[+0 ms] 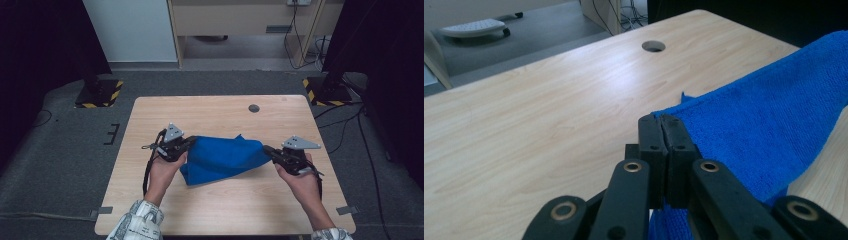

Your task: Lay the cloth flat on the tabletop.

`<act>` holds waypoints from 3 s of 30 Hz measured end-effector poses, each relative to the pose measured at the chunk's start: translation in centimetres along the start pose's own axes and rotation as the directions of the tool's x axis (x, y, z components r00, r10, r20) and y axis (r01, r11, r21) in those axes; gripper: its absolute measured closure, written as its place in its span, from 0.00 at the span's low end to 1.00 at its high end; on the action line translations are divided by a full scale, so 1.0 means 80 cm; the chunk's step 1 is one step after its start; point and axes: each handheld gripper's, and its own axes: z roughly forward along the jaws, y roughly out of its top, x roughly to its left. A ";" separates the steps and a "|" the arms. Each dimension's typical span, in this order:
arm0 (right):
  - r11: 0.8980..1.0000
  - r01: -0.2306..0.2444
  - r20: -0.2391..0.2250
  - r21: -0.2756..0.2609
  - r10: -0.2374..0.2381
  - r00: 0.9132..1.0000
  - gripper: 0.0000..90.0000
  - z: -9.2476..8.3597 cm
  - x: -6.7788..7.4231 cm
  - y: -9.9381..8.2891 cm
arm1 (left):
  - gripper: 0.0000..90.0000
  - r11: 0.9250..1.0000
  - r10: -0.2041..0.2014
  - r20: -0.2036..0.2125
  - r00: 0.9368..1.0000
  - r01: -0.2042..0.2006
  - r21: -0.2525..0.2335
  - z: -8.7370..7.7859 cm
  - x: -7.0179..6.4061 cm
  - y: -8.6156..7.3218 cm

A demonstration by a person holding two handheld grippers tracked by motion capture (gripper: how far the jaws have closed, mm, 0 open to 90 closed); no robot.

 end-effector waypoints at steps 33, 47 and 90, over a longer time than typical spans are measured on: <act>0.998 0.002 0.052 -0.060 0.001 0.999 0.99 0.018 -0.017 0.074 | 0.98 0.994 0.031 -0.020 0.999 -0.033 -0.104 -0.034 0.006 0.066; 0.994 0.033 0.048 -0.103 -0.028 0.998 0.99 -0.013 0.002 0.094 | 0.98 0.987 0.037 -0.027 0.999 -0.041 -0.152 -0.060 0.003 0.079; 0.968 0.115 -0.002 -0.225 -0.118 0.993 0.99 -0.123 0.043 0.101 | 0.98 0.953 0.106 -0.001 0.994 -0.102 -0.287 -0.158 -0.057 0.070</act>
